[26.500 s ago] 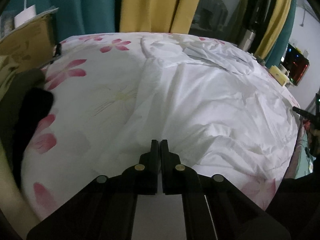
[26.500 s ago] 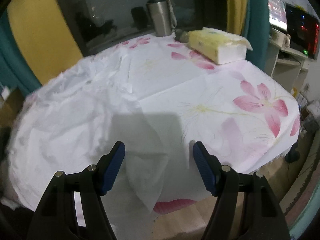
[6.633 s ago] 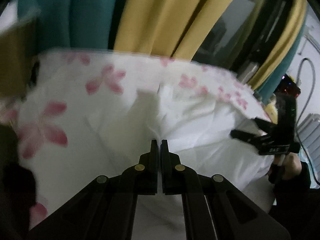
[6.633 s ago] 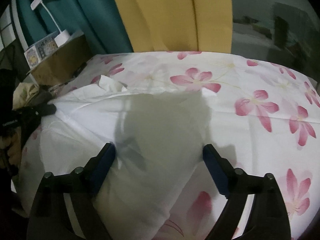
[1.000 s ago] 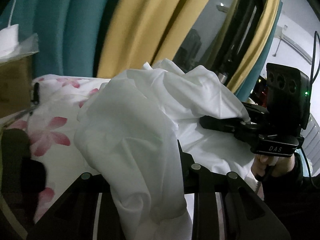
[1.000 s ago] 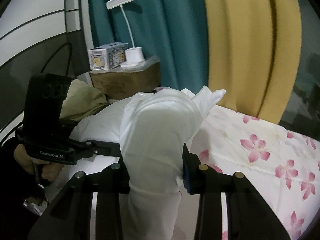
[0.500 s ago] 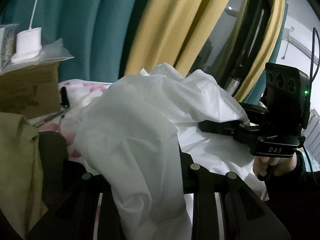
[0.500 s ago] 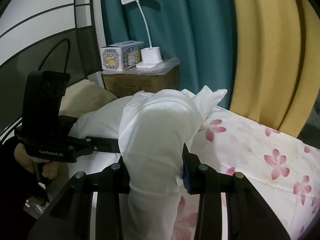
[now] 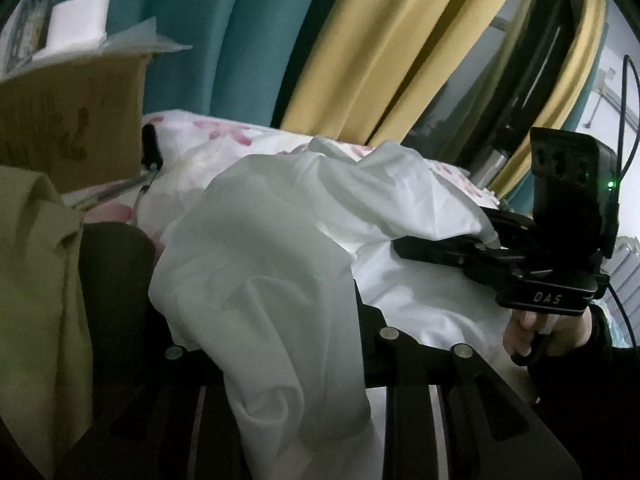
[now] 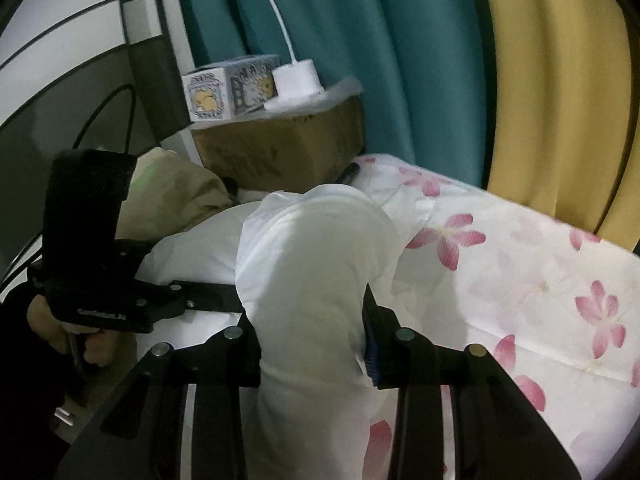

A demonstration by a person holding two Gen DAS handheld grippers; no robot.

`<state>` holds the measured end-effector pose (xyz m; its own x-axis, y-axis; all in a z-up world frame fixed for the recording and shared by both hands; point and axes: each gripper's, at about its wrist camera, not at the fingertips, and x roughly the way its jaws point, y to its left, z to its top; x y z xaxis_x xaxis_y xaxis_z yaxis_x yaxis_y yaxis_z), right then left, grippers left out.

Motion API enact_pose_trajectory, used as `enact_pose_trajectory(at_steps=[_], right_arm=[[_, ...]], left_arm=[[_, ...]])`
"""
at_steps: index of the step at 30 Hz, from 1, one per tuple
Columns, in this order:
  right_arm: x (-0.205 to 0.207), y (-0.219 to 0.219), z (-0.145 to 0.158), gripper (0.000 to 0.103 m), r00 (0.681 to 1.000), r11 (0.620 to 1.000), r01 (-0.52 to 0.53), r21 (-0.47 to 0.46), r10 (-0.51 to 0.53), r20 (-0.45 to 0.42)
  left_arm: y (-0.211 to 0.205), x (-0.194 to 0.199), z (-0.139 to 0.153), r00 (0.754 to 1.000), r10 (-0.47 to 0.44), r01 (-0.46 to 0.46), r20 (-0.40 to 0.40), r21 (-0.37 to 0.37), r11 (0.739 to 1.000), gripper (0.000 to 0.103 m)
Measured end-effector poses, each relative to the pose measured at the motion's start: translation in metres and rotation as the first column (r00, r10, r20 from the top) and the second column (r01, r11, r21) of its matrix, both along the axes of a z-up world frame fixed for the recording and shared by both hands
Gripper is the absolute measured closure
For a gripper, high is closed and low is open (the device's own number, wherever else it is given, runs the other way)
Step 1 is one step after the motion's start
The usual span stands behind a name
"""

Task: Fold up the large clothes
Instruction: 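Carry the held shirt bundle with both tools toward the bedside box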

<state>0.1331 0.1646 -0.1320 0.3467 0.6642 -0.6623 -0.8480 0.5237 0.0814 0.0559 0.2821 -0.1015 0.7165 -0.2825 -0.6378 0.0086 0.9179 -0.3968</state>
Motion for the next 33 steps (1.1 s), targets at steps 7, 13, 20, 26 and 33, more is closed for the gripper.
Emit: enact_pose_trajectory(at_steps=[7,13,20,26,33], right_arm=[[0.024,-0.010,-0.028,0.068,0.995,0.999,0.052,-0.013,-0.053,-0.080],[0.040,-0.021,-0.045,0.067,0.987,0.996,0.091,-0.021,-0.093,-0.134],[0.049,-0.027,-0.055,0.064,0.977,0.994,0.110,-0.005,-0.109,-0.182],[0.052,-0.032,-0.050,0.058,0.971,0.991,0.131,0.014,-0.125,-0.204],[0.051,-0.036,-0.030,0.045,0.974,0.988,0.154,0.023,-0.148,-0.169]], left_arm=[[-0.003,0.018,-0.018,0.997,-0.014,0.013,-0.070,-0.025,1.000,0.074],[-0.003,0.025,-0.036,0.993,-0.009,0.004,-0.117,-0.038,0.999,0.055],[0.000,0.027,-0.037,0.993,0.004,-0.011,-0.119,-0.055,0.998,0.054],[0.005,0.015,-0.011,0.994,0.075,-0.076,-0.075,-0.004,0.997,0.054],[0.016,0.022,-0.015,0.987,0.122,-0.121,-0.101,0.014,0.992,0.054]])
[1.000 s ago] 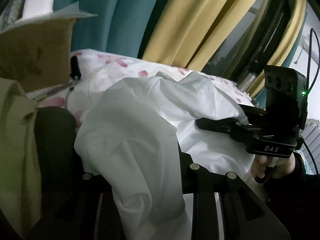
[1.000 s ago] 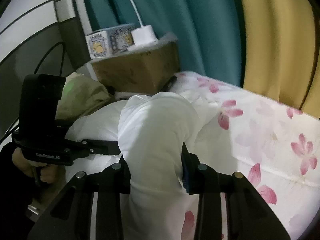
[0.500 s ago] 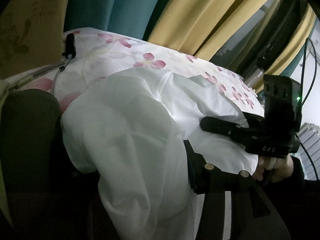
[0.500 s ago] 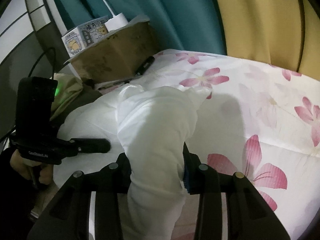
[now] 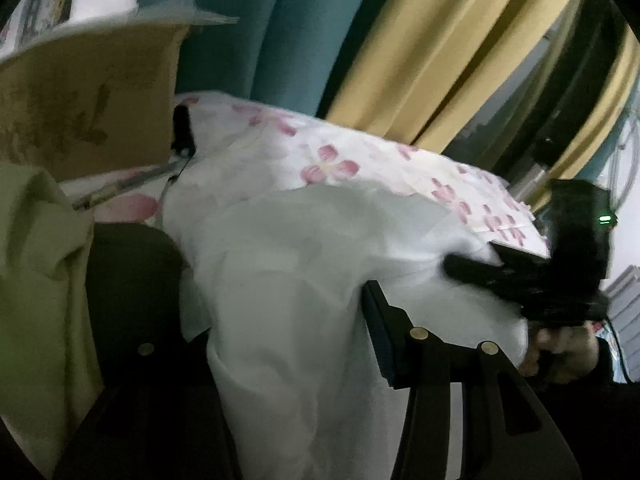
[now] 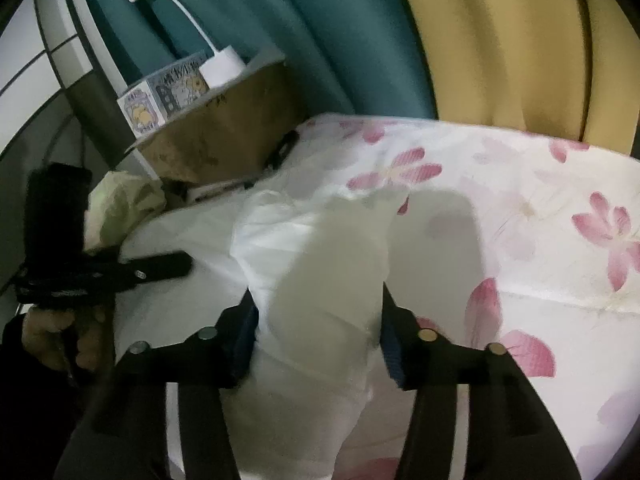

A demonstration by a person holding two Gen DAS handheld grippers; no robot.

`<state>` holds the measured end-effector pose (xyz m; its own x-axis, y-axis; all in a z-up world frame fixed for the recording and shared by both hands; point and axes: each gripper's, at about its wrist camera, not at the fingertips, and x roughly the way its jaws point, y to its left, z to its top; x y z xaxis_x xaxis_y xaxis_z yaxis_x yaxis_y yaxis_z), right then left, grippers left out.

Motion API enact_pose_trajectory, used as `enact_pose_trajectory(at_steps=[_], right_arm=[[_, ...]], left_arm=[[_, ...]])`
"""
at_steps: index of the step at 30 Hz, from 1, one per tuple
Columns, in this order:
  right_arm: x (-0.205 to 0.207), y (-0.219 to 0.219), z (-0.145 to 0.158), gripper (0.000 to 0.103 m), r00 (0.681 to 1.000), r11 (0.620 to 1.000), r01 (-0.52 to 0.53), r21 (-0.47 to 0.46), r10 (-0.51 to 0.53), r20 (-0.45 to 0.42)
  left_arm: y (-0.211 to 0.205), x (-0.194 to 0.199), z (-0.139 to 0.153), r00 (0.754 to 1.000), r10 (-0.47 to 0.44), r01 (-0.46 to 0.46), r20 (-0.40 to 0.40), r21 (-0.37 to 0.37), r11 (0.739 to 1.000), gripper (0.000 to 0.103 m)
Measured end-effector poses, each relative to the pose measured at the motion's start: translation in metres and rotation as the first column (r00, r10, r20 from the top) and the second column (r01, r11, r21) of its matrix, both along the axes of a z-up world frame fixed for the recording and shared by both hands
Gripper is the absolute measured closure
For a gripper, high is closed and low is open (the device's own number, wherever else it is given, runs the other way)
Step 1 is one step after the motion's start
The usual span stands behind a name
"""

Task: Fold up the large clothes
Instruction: 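Carry the held shirt bundle with both tools toward the bedside box, then lower the shirt bundle onto the bed beside the box and open both tools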

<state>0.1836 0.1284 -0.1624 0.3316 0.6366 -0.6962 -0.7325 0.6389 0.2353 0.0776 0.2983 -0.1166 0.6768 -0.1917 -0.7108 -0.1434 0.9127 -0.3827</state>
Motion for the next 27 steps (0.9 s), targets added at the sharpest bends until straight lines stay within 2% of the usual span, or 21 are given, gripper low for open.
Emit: enact_pose_trajectory(at_steps=[6,8,10,15,24,27], right_arm=[[0.003,-0.002,0.012,0.041,0.997,0.999,0.027,-0.022,-0.025,0.076],[0.009,-0.001,0.005,0.039,0.997,0.998,0.046,-0.039,-0.044,0.069],[0.016,-0.001,-0.004,0.032,0.996,0.996,0.070,-0.054,-0.067,0.058],[0.025,-0.004,-0.015,0.022,0.994,0.993,0.102,-0.063,-0.099,0.054],[0.020,-0.009,-0.011,0.018,0.992,0.992,0.114,-0.061,-0.111,0.060],[0.013,-0.009,-0.006,0.018,0.991,0.991,0.106,-0.080,-0.098,0.093]], left_arm=[[-0.003,0.008,-0.009,0.999,-0.019,0.020,-0.027,0.032,0.999,0.054],[-0.005,0.012,-0.012,0.999,-0.027,0.029,-0.040,0.048,0.998,0.054],[-0.008,0.014,-0.014,0.998,-0.033,0.036,-0.049,0.063,0.997,0.054],[-0.008,0.016,-0.017,0.998,-0.042,0.046,-0.052,0.062,0.997,0.054],[-0.006,0.015,-0.015,0.998,-0.031,0.033,-0.056,0.033,0.999,0.054],[-0.007,0.011,-0.013,0.998,-0.029,0.031,-0.048,0.042,0.999,0.054]])
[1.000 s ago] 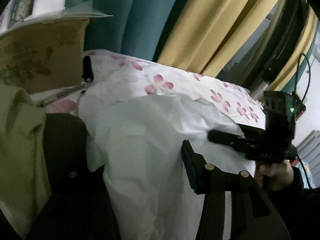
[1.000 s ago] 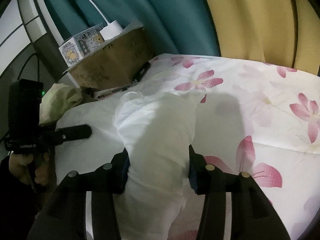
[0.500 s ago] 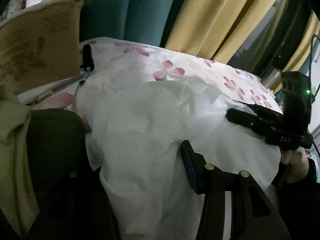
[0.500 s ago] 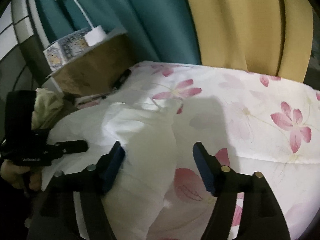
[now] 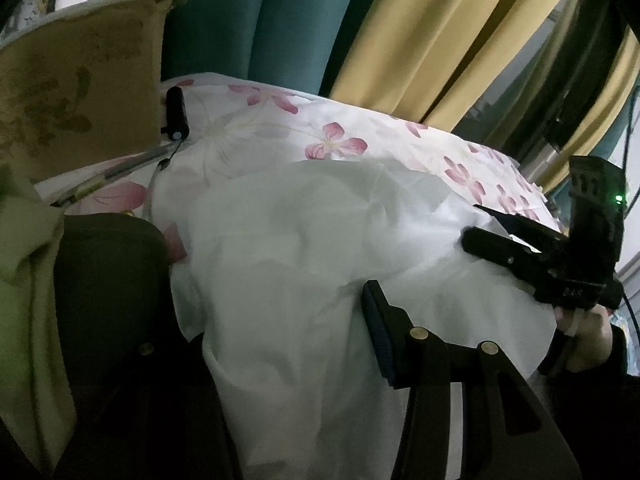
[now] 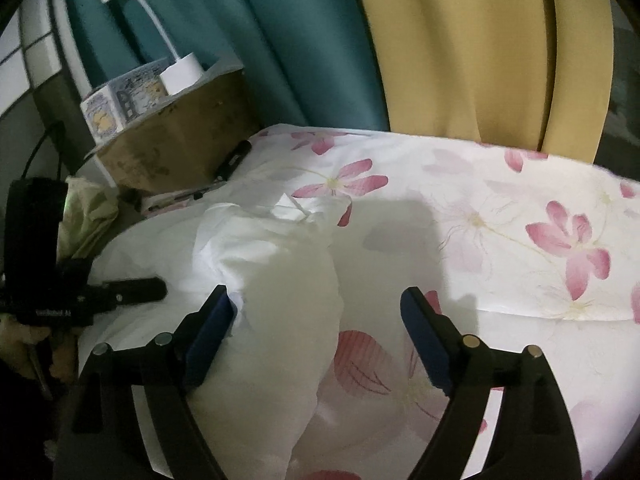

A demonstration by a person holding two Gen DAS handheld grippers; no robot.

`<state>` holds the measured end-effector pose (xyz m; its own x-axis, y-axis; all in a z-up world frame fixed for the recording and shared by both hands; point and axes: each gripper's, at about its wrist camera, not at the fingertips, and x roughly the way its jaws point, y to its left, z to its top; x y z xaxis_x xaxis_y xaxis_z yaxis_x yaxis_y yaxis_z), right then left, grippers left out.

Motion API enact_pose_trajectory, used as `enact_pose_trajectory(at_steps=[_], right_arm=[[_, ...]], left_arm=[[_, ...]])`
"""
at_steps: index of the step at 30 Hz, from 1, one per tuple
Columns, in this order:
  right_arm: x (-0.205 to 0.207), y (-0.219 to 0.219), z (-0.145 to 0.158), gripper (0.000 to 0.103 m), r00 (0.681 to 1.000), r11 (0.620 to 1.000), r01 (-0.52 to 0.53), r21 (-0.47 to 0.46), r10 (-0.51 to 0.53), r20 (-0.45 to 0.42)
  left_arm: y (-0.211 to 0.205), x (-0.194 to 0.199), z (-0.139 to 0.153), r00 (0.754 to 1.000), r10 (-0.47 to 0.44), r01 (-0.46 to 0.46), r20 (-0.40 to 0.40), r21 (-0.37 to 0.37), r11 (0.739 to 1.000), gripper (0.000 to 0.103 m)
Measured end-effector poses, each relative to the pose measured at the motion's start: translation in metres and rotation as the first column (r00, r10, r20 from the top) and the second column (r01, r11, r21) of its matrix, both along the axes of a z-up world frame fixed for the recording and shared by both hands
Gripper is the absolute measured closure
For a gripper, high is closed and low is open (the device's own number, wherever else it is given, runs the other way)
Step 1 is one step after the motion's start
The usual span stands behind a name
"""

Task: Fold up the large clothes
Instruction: 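Lower the shirt bundle onto the bed beside the box and open both tools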

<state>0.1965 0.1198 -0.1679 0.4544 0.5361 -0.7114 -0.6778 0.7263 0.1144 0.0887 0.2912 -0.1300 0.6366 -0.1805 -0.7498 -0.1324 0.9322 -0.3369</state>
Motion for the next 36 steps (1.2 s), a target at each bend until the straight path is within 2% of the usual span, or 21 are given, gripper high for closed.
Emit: enact_pose_trajectory(at_steps=[5,9,16,25,31,36], right_arm=[[-0.014,-0.004,0.009,0.018,1.000,1.000,-0.010,-0.026,0.010,0.026],[-0.024,-0.009,0.009,0.008,0.999,0.999,-0.013,-0.049,0.015,0.036],[-0.037,-0.024,-0.001,0.003,1.000,0.998,-0.007,-0.063,0.007,0.002],[-0.059,-0.050,-0.003,0.002,1.000,0.999,-0.001,-0.049,-0.001,-0.026],[-0.069,-0.071,0.004,0.002,0.999,0.999,0.030,-0.031,-0.031,-0.029],[-0.075,-0.087,0.009,0.002,0.999,0.999,0.046,-0.017,-0.047,-0.027]], left_arm=[[-0.002,-0.004,0.002,1.000,0.009,-0.009,-0.003,0.017,1.000,0.054],[-0.003,-0.008,0.002,1.000,0.013,-0.013,0.004,0.022,1.000,0.054],[-0.008,-0.012,0.002,1.000,-0.009,0.009,-0.007,0.056,0.998,0.054],[-0.015,-0.019,0.006,1.000,0.002,-0.001,-0.016,0.099,0.995,0.052],[-0.035,-0.031,0.031,1.000,0.001,0.000,-0.001,0.209,0.978,0.051],[-0.048,-0.049,0.046,1.000,0.025,-0.028,0.015,0.253,0.967,0.051]])
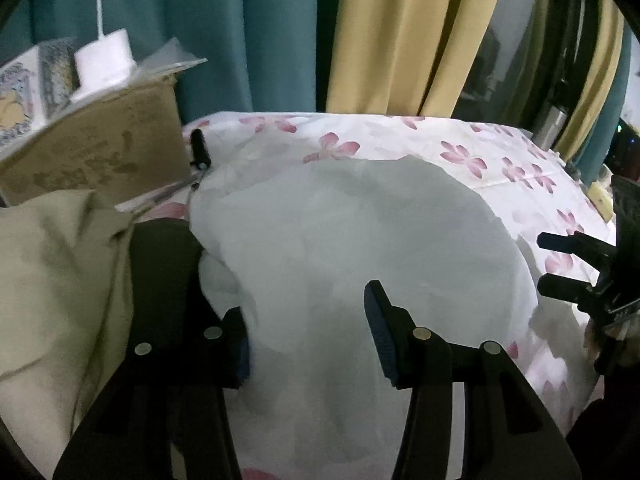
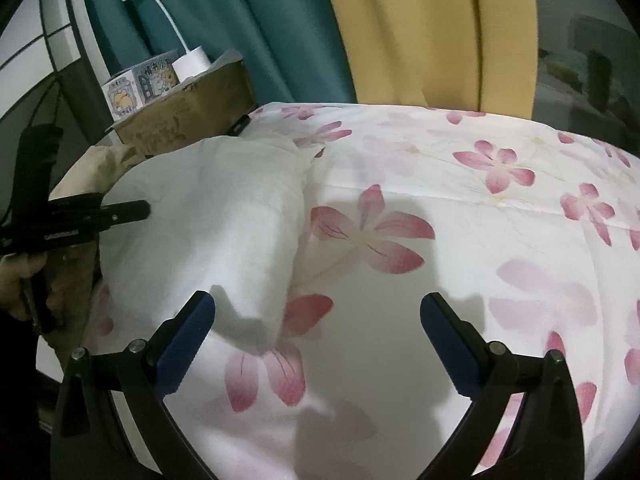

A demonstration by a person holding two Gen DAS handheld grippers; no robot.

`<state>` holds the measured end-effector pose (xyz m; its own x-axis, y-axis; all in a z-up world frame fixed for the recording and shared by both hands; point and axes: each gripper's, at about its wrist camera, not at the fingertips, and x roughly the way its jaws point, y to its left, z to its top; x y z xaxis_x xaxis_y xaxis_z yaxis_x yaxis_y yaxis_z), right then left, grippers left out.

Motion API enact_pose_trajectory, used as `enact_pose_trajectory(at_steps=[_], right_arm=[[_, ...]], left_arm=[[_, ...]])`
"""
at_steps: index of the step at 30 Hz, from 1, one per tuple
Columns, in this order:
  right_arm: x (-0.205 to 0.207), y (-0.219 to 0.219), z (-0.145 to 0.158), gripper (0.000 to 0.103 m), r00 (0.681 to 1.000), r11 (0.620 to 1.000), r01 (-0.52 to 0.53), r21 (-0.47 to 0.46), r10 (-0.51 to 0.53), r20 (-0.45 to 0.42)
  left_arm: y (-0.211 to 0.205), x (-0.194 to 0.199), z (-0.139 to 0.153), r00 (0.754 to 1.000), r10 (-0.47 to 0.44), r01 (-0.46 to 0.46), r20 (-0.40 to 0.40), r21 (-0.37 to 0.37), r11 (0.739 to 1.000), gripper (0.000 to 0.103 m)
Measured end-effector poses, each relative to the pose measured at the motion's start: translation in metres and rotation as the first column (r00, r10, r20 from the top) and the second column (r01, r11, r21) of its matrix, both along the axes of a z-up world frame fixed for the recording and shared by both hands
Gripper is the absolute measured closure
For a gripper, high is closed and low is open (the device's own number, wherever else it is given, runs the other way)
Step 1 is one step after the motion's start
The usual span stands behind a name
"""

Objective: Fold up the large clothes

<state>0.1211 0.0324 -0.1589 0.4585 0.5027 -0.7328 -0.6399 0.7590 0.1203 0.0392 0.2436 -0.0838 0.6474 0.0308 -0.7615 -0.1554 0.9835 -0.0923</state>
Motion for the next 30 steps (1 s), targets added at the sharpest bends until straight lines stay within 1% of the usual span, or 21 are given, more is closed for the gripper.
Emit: enact_pose_trajectory(at_steps=[8,14,17,21,24,30], right_arm=[[-0.014,-0.024,0.003,0.002,1.000,0.999,0.023,0.023,-0.024,0.001],[-0.024,-0.042,0.003,0.002,0.999,0.999,0.048,0.022,-0.048,0.002],[-0.028,-0.053,0.004,0.002,0.998,0.997,0.067,0.024,-0.067,-0.002],[-0.033,-0.069,0.005,0.002,0.995,0.994,0.103,0.031,-0.103,-0.005],[-0.038,-0.080,0.009,0.002,0.992,0.991,0.128,0.038,-0.128,0.002],[-0.046,-0.107,0.014,0.002,0.981,0.980,0.192,0.047,-0.193,0.013]], left_arm=[[-0.015,-0.032,0.010,0.998,0.064,-0.064,0.012,0.029,0.998,0.051],[-0.041,-0.043,0.023,0.997,0.055,-0.056,0.046,0.028,0.998,0.051],[-0.056,-0.043,0.028,0.998,0.024,-0.025,0.062,0.015,1.000,0.051],[-0.077,-0.038,0.029,0.997,-0.024,0.025,0.075,-0.025,0.999,0.051],[-0.091,-0.035,0.029,0.995,-0.051,0.057,0.084,-0.062,0.996,0.051],[-0.122,-0.025,0.028,0.987,-0.118,0.129,0.107,-0.105,0.986,0.051]])
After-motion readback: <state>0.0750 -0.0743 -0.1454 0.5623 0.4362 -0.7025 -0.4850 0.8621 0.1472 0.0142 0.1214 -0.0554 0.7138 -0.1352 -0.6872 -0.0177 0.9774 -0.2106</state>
